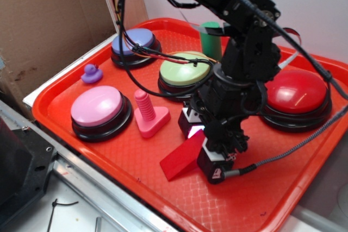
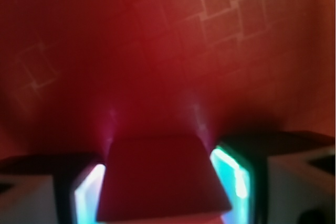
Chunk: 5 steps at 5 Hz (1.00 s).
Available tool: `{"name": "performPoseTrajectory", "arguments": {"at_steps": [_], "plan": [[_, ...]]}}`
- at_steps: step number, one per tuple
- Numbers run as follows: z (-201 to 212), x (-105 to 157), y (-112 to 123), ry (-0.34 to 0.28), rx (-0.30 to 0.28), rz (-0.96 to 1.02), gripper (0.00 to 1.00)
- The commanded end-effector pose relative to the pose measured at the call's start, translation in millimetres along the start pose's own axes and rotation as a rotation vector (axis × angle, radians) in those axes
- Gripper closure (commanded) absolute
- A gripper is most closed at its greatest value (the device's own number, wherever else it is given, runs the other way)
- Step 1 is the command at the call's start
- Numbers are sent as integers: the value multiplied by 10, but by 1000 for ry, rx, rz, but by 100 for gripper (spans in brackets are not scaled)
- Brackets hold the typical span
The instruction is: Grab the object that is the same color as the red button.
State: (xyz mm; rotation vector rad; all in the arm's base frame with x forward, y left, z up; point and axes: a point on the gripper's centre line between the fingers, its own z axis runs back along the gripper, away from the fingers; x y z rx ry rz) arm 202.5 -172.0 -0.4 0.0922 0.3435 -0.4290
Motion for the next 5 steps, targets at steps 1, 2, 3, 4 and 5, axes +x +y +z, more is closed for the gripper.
{"name": "performPoseTrajectory", "arguments": {"at_steps": [1, 2, 3, 4, 5], "plan": [[38, 54, 11, -30, -31, -3, 100], [329, -5, 36, -102, -34, 22, 100], [787, -110, 144, -187, -59, 12, 100], [920, -217, 266, -139, -44, 29, 100], [994, -285, 302, -90, -31, 67, 100]]}}
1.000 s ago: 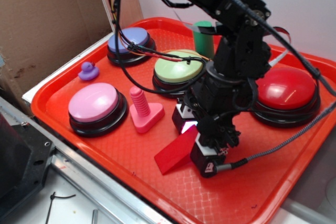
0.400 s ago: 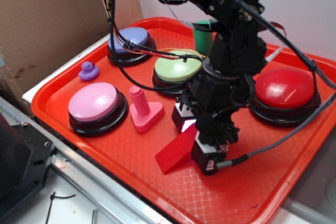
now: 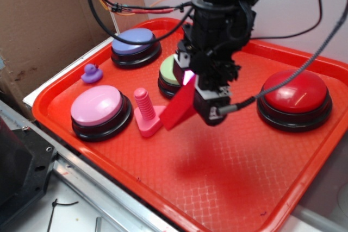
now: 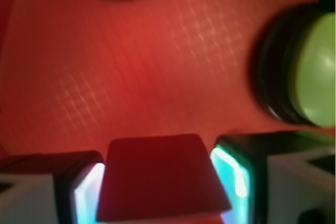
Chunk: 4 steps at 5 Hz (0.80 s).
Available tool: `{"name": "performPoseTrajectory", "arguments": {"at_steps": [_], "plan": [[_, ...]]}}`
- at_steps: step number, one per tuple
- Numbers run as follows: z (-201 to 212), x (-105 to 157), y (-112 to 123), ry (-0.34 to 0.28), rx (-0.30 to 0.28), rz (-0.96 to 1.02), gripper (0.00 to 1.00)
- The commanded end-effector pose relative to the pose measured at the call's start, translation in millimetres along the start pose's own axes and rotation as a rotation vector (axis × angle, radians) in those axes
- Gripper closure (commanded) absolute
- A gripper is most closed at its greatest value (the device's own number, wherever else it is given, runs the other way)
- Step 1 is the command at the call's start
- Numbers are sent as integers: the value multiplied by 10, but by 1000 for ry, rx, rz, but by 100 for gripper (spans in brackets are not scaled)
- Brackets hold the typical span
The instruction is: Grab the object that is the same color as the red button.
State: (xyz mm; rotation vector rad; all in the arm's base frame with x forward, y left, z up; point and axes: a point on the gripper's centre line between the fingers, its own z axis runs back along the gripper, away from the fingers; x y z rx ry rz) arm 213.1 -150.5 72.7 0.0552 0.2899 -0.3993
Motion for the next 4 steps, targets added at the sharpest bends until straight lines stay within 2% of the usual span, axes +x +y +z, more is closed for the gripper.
{"name": "performPoseTrajectory", "arguments": {"at_steps": [1, 2, 3, 4], "plan": [[509, -133, 41, -39, 2, 67, 100], [813, -278, 23, -89, -10, 88, 100], [1265, -508, -205, -150, 4, 95, 100], [1489, -577, -279, -138, 30, 91, 100]]}}
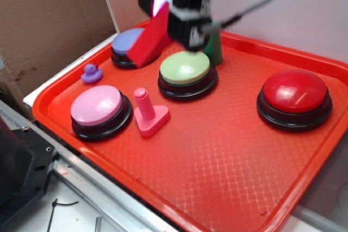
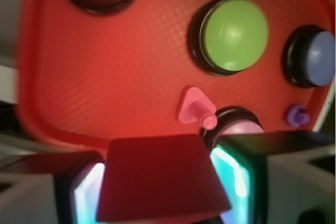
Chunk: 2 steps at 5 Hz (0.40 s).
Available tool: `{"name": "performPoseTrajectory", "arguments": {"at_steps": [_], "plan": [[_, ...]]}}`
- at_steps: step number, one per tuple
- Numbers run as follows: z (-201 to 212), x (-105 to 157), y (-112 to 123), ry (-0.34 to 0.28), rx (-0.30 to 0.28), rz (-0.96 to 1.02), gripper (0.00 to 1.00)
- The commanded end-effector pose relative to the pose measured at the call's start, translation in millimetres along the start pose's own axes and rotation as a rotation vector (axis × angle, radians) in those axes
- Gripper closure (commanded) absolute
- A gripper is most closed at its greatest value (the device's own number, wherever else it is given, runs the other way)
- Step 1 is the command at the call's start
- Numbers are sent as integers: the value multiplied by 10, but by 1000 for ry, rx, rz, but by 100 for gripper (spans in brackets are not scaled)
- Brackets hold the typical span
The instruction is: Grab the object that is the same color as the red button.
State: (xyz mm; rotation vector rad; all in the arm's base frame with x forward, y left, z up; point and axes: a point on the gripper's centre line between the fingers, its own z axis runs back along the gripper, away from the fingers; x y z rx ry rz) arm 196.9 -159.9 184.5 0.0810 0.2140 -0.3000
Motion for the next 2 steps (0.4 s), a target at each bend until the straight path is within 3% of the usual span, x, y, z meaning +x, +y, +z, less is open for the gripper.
{"name": "performPoseTrajectory", "arguments": {"at_steps": [1, 2], "plan": [[353, -143, -63, -83, -35, -29, 100], [68, -82, 9, -45, -44, 34, 100]]}}
